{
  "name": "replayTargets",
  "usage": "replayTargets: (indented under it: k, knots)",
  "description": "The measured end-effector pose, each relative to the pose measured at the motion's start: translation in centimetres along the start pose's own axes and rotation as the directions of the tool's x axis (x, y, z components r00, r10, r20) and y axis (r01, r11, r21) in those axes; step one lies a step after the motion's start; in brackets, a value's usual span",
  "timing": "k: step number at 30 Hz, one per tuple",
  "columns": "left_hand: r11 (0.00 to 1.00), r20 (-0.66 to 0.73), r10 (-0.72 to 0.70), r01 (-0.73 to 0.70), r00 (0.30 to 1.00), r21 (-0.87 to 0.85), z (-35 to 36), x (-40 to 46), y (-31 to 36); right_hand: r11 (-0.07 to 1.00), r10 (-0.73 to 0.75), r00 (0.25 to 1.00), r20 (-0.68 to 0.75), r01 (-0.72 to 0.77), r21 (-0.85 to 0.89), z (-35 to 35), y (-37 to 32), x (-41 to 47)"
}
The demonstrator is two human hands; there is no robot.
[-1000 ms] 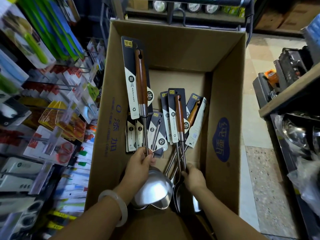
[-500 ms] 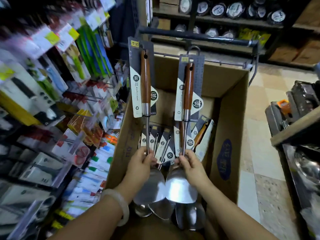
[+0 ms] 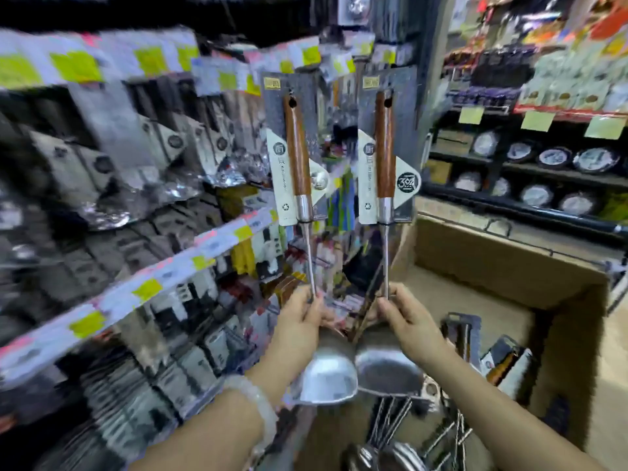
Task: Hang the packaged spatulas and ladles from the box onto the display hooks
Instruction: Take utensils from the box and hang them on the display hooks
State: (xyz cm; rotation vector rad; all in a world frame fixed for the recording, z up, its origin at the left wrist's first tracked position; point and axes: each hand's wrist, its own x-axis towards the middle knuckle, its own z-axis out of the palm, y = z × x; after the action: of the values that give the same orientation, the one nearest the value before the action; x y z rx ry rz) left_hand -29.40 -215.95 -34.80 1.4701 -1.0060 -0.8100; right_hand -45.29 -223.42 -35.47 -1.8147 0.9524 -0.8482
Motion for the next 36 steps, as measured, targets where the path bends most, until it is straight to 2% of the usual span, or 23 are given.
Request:
replayTargets:
  k: [4, 7, 11, 14, 16, 20, 23, 26, 33, 36]
  knots:
    - [0.995, -0.163, 0.099, -0.094, 0.982, 0.041, -8.1, -5.4, 3.6, 0.986, -0.164, 0.977, 0.133, 0.167, -0.008, 5.1, -6.4, -1.2]
    - [0.984, -0.305, 0.167, -0.142, 0.937, 0.104, -14.4, -11.3, 5.9, 0.962, -0.272, 0.938, 0.216, 0.27, 0.04, 9.7, -11.9, -3.8]
    - [0.972, -0.47, 0.222, -0.155, 0.854, 0.178, -21.8, -21.9, 9.2, 0.916, -0.401, 0.857, 0.322, 0.371, 0.154, 16.5, -20.2, -9.9]
    - [0.957, -0.56, 0.268, -0.149, 0.784, 0.249, -26.2, -31.1, 12.4, 0.86, -0.51, 0.756, 0.41, 0.436, 0.267, 21.5, -26.5, -16.1]
    - [0.951, -0.622, 0.288, -0.14, 0.728, 0.276, -28.8, -37.3, 14.1, 0.822, -0.569, 0.683, 0.458, 0.47, 0.321, 24.6, -30.3, -20.5]
    - [0.938, -0.748, 0.309, -0.056, 0.587, 0.343, -34.2, -49.3, 16.0, 0.78, -0.626, 0.526, 0.576, 0.419, 0.464, 31.0, -37.0, -29.3]
    - [0.913, -0.817, 0.338, 0.048, 0.467, 0.406, -37.9, -57.6, 17.2, 0.718, -0.696, 0.414, 0.587, 0.392, 0.576, 35.3, -41.7, -35.7]
    - [0.909, -0.872, 0.356, 0.089, 0.335, 0.406, -41.1, -65.1, 18.5, 0.658, -0.752, 0.293, 0.59, 0.382, 0.649, 39.2, -46.6, -41.6]
    - [0.894, -0.92, 0.376, 0.219, 0.11, 0.391, -49.4, -80.3, 19.4, 0.577, -0.808, 0.105, 0.579, 0.34, 0.743, 50.8, -55.2, -53.9]
    - [0.895, -0.925, 0.377, 0.239, 0.049, 0.378, -53.8, -85.6, 20.0, 0.557, -0.813, 0.034, 0.581, 0.331, 0.762, 56.5, -58.4, -58.3]
